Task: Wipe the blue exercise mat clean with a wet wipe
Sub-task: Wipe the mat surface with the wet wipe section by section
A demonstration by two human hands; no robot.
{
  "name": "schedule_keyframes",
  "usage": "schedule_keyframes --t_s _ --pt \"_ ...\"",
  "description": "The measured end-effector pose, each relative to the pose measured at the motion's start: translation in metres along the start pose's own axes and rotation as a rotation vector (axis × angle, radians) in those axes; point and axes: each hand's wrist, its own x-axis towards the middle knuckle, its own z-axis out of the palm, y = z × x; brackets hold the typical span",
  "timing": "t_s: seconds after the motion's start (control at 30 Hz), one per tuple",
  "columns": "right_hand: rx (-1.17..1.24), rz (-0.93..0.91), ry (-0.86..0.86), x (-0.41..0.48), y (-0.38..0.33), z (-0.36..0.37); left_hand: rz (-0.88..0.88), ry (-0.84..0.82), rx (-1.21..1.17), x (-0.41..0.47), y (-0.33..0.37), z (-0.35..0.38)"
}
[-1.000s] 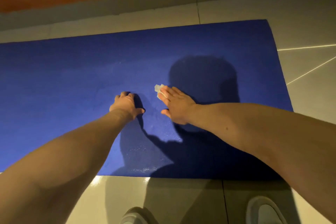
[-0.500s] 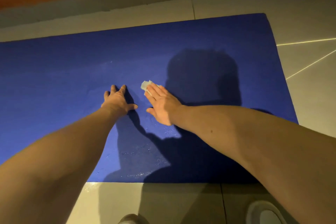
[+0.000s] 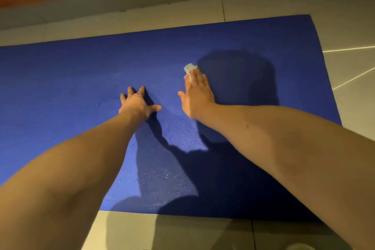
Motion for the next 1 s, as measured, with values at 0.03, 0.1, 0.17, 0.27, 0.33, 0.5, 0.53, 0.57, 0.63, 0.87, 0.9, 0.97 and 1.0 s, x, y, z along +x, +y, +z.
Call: schedule_keyframes --t_s 0.03,0.1,0.17,0.27,0.33,0.5,0.53,0.57,0.63,0.87,0.9,0.97,1.0 --pt "0.009 -0.09 0.0 -0.004 -0.007 0.007 -0.002 -0.01 0.01 0.0 0.001 -0.001" --pt "-0.092 -0.28 -0.066 -0.01 -0.014 0.014 -0.006 -0.023 0.021 -0.001 0.002 -0.003" --pt "-0.167 -0.399 -0.103 -0.007 -0.008 0.01 -0.012 -0.023 0.031 -0.001 0.003 -0.004" --pt "-0.171 -0.312 -0.025 0.017 0.018 -0.013 -0.021 -0.035 0.044 -0.003 0.004 -0.005" --pt "-0.186 -0.105 0.017 0.036 0.041 -0.03 -0.023 -0.041 0.049 -0.004 0.005 -0.005" --pt "-0.075 0.117 -0.004 0.05 0.028 -0.032 -0.028 -0.049 0.077 -0.006 0.009 -0.008" --pt "-0.026 0.088 0.014 0.046 0.015 -0.024 -0.029 -0.05 0.079 -0.006 0.01 -0.009" --pt "0.001 0.031 0.034 0.043 0.001 -0.015 -0.032 -0.049 0.083 -0.006 0.009 -0.008" --pt "-0.066 -0.11 0.01 0.034 -0.02 0.0 -0.034 -0.05 0.091 -0.005 0.009 -0.008" --pt "-0.137 -0.179 0.007 0.067 0.022 -0.031 -0.041 -0.071 0.104 -0.005 0.012 -0.011" --pt "-0.145 -0.086 0.025 0.074 0.034 -0.039 -0.043 -0.073 0.107 -0.006 0.012 -0.011" --pt "-0.201 0.081 -0.006 0.085 0.045 -0.049 -0.04 -0.077 0.114 -0.006 0.013 -0.012" --pt "-0.187 0.137 -0.012 0.089 0.041 -0.05 -0.036 -0.081 0.113 -0.004 0.013 -0.012"
